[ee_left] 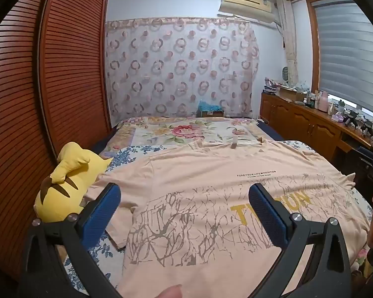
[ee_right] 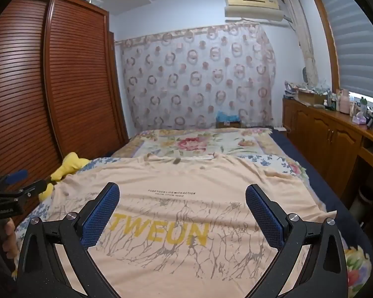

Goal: Fold small clothes

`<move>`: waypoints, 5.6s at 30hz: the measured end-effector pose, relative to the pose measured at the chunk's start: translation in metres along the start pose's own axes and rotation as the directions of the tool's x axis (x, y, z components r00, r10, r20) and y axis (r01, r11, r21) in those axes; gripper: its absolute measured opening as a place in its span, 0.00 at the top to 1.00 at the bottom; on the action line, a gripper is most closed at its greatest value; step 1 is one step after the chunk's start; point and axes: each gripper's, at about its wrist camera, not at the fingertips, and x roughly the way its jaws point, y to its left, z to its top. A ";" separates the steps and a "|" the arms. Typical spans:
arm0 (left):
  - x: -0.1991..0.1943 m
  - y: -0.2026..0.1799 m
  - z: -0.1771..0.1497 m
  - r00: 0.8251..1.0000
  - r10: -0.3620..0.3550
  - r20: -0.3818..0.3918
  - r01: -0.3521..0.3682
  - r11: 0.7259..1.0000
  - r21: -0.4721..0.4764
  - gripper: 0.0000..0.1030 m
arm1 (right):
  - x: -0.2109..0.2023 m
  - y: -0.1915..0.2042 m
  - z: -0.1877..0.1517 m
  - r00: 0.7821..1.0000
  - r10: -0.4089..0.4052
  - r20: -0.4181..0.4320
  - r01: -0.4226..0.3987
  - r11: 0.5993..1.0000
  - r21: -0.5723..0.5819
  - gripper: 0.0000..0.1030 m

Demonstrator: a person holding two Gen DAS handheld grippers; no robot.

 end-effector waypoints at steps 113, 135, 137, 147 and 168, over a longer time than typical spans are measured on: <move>0.025 0.088 -0.003 0.990 0.047 -0.135 -0.044 0.999 0.021 0.00 | 0.053 0.046 -0.006 0.978 0.117 -0.172 -0.142 0.980 -0.137 0.00; 0.103 0.176 -0.024 0.912 -0.027 -0.410 -0.013 0.995 -0.094 0.50 | 0.143 0.110 -0.017 0.876 0.288 -0.387 -0.363 0.922 -0.135 0.00; 0.111 0.179 -0.025 0.897 -0.033 -0.442 -0.010 0.996 -0.094 0.51 | 0.144 0.114 -0.019 0.868 0.302 -0.394 -0.375 0.919 -0.122 0.00; 0.110 0.177 -0.020 0.893 -0.033 -0.449 0.009 0.998 -0.054 1.00 | 0.138 0.111 -0.025 0.865 0.311 -0.395 -0.380 0.918 -0.111 0.00; 0.073 0.052 0.080 0.937 -0.227 -0.265 0.261 0.960 0.100 1.00 | 0.114 0.050 -0.012 0.908 0.265 -0.324 -0.288 0.957 -0.025 0.00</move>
